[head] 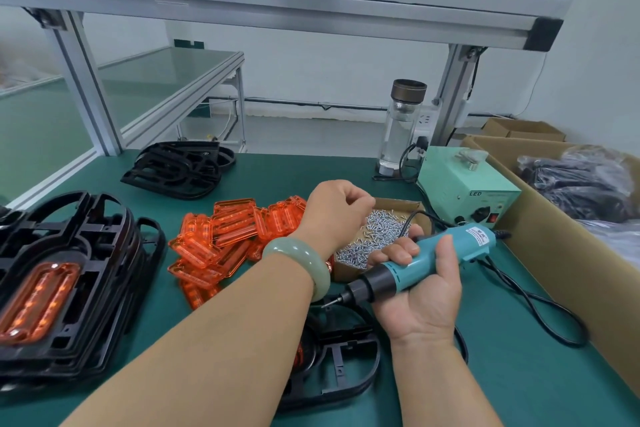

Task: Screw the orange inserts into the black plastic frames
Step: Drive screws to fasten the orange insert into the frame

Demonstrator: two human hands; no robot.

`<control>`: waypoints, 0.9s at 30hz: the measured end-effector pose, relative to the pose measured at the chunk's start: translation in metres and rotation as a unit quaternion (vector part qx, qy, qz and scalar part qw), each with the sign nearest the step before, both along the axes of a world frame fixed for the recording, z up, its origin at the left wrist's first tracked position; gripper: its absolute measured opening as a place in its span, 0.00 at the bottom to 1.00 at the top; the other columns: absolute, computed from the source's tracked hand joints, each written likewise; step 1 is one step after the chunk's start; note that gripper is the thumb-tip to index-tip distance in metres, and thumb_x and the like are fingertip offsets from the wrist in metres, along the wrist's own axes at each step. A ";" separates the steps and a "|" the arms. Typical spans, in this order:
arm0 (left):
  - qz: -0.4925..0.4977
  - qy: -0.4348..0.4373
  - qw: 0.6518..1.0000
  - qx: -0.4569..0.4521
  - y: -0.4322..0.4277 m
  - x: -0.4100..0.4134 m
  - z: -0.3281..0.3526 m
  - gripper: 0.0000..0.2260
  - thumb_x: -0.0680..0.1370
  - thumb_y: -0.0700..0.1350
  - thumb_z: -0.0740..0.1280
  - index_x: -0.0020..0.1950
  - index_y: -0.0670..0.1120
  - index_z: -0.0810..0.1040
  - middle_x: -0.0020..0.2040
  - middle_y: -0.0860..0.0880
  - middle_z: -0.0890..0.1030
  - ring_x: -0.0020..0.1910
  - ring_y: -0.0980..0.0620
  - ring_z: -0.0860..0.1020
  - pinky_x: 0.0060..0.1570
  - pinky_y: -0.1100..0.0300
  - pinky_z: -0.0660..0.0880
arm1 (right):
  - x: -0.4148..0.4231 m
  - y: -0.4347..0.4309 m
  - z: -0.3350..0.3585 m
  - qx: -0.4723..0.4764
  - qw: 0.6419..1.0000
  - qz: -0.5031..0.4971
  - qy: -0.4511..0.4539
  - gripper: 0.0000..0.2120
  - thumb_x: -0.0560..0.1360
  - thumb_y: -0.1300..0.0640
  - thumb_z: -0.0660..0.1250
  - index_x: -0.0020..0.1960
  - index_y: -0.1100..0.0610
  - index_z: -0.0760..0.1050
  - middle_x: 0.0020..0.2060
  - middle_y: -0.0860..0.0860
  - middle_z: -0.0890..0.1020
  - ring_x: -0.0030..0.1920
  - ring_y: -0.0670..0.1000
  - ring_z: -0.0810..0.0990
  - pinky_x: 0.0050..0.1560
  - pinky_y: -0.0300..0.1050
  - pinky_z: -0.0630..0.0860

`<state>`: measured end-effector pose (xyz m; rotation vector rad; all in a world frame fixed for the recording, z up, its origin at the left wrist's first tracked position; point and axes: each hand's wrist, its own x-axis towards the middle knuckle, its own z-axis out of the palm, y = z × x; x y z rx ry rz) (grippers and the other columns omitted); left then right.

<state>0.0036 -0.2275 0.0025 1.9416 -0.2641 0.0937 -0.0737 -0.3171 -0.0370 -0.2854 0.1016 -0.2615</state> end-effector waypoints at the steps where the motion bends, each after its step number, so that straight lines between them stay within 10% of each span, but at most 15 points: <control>1: 0.002 0.023 0.999 -0.040 0.002 -0.002 0.001 0.07 0.75 0.42 0.67 0.37 0.49 0.78 0.31 0.52 0.81 0.29 0.58 0.78 0.33 0.64 0.74 | 0.000 0.000 0.000 -0.002 1.000 0.001 0.001 0.13 0.70 0.45 0.65 0.46 0.54 0.72 0.29 0.46 0.69 0.25 0.44 0.69 0.32 0.39 0.72; 13: 0.055 0.135 0.960 -0.238 0.082 -0.092 -0.007 0.08 0.74 0.36 0.69 0.46 0.49 0.83 0.31 0.54 0.80 0.32 0.59 0.77 0.35 0.65 0.75 | -0.007 0.005 0.008 0.010 1.000 -0.018 -0.008 0.11 0.71 0.44 0.64 0.43 0.52 0.71 0.30 0.43 0.70 0.26 0.42 0.71 0.32 0.38 0.74; 27: 0.067 0.334 0.786 -0.516 0.073 -0.141 -0.009 0.06 0.74 0.37 0.65 0.42 0.36 0.80 0.35 0.40 0.83 0.30 0.50 0.82 0.25 0.65 0.77 | -0.016 0.017 0.013 -0.012 0.999 -0.045 -0.013 0.12 0.71 0.42 0.65 0.44 0.50 0.70 0.31 0.43 0.70 0.27 0.42 0.71 0.35 0.36 0.73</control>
